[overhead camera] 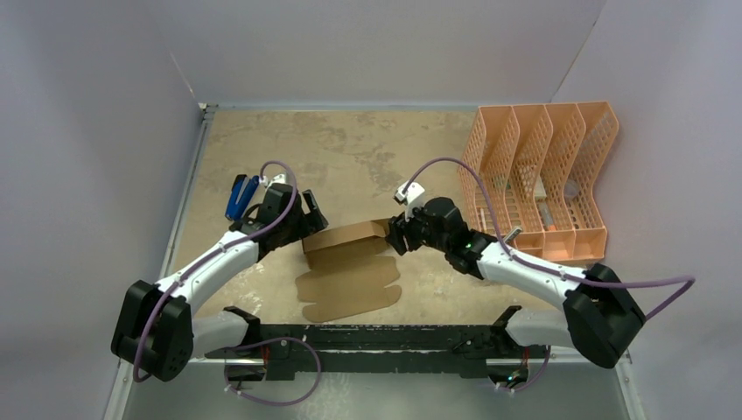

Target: Fold the paper box

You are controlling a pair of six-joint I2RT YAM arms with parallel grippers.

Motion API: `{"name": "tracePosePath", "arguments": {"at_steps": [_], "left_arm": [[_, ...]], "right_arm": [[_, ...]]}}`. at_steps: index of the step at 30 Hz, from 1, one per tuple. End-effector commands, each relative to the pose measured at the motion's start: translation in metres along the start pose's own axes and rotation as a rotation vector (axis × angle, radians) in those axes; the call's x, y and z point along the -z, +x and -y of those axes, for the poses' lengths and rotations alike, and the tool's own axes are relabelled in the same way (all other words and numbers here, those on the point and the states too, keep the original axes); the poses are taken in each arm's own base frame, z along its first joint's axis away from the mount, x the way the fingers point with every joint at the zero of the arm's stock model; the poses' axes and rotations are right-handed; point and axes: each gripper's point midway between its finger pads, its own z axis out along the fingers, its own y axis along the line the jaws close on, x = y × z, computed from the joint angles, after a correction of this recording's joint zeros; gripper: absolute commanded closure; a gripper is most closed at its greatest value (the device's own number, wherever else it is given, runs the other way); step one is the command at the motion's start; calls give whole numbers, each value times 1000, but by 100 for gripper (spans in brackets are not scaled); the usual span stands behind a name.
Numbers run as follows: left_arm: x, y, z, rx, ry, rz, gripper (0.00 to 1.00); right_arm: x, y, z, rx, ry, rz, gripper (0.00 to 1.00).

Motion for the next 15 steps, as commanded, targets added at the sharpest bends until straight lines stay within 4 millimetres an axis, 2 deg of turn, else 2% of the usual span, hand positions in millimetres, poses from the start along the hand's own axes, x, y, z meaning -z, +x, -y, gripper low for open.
{"name": "tracePosePath", "arguments": {"at_steps": [1,7,11,15], "left_arm": [[9,-18,8,-35,12,57,18],[17,-23,10,-69,7,60,18],[25,-26,15,-99,19,41,18],[29,-21,16,-107,27,13,18]], "right_arm": [[17,-20,20,175,75,-46,38],[14,-28,50,367,172,-160,33],[0,-35,52,476,134,-209,32],[-15,-28,48,544,60,-260,32]]}}
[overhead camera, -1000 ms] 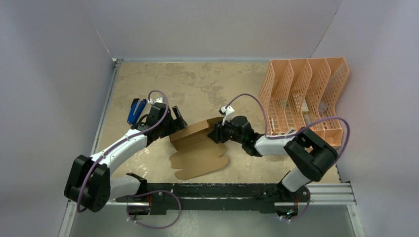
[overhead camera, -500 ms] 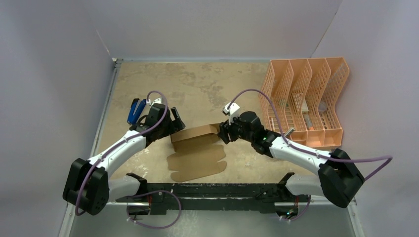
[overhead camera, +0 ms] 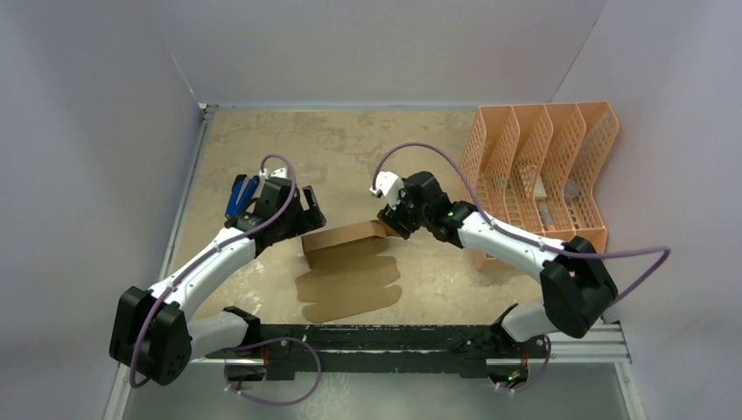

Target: Fold the paper box

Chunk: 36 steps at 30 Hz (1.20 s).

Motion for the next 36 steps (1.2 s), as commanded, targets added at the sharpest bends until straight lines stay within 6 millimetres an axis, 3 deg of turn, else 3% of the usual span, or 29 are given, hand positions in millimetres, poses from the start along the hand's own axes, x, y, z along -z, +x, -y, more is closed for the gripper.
{"name": "tracePosePath", "arguments": {"at_steps": [1,6,14,25,29,36], "left_arm": [[14,-8,12,-35,46,6,18],[10,5,12,-42,64,-49,17],[-2,25,20,-1,132,-113,17],[-7,15,37,58,197,-81,17],[-7,8,41,80,206,-51,17],[-6,-8,41,82,186,11,18]], "right_arm": [[-7,-5,-3,148,-77,-25,33],[-23,-2,-8,163,-106,-17,36],[-42,-2,-26,30,-137,42,50],[-48,-14,-42,-180,-98,103,69],[-49,-25,-45,-285,-63,109,71],[-48,-49,-31,-430,6,136,71]]}}
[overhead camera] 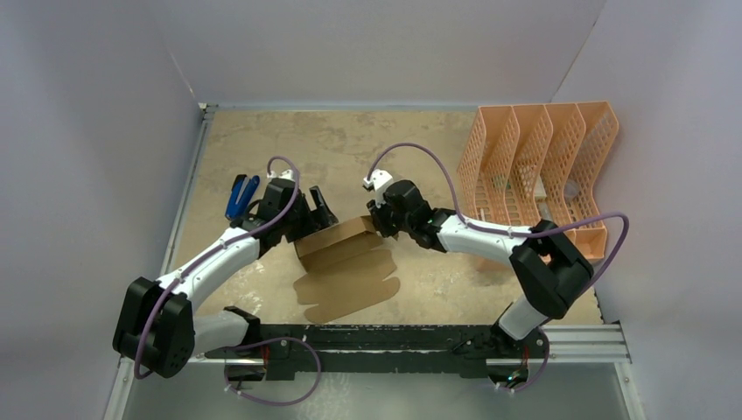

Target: Fold the paper box

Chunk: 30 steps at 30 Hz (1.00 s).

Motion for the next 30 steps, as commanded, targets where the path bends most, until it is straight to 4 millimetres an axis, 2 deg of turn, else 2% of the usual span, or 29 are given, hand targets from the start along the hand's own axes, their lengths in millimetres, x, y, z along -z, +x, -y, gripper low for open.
{"name": "tracePosePath", "arguments": {"at_steps": [1,6,12,17,20,25,30], "left_arm": [[2,-20,13,9,29,78,18],[-3,-15,6,-2,5,60,18],[-3,-13,-7,-75,-57,41,18],[25,-40,-6,-188,-143,81,18],[44,-48,-8,-206,-187,88,17],[68,-35,-23,-169,-249,63,17],[82,-18,-43,-123,-304,49,17]], "right_arm": [[-2,-46,0,-121,41,105,71],[-11,-43,-4,-71,10,93,70],[-9,-17,-8,140,-61,48,61],[-3,-2,-12,279,-122,-8,52],[-3,-1,-12,357,-146,-18,45],[-2,-9,-2,487,-122,-48,34],[-5,-3,12,577,-75,-71,29]]}}
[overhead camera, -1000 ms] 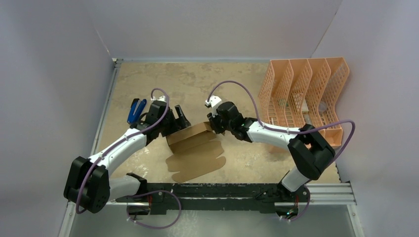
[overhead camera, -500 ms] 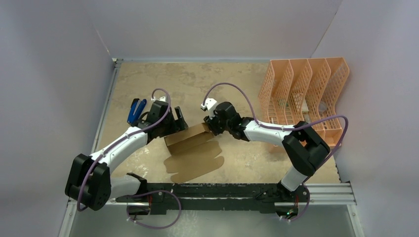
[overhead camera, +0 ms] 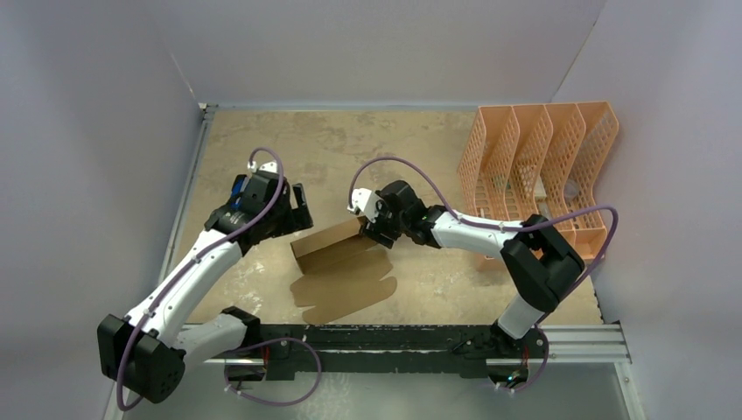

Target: Fold the paper box

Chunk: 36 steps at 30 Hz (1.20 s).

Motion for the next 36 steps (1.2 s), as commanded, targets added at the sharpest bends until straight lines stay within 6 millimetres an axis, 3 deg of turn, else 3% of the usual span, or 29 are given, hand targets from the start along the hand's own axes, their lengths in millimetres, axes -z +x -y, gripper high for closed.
{"name": "tracePosePath", "arguments": {"at_steps": [1,9,17,22,27,36], "left_arm": [[10,20,-23,34,-78,-34,17],[0,36,-20,105,-47,-60,17],[-13,47,-17,149,-20,-73,17],[-19,48,-13,160,-4,-75,17],[-24,50,-10,164,16,-82,17],[-35,57,-2,178,59,-100,17]], "right_arm": [[5,-9,17,134,49,1,28],[-3,-5,26,162,107,16,25],[-20,1,19,145,107,71,19],[-24,-8,9,127,56,125,17],[-15,-27,-3,79,-14,195,17],[-7,-48,-13,-22,-79,281,25]]}}
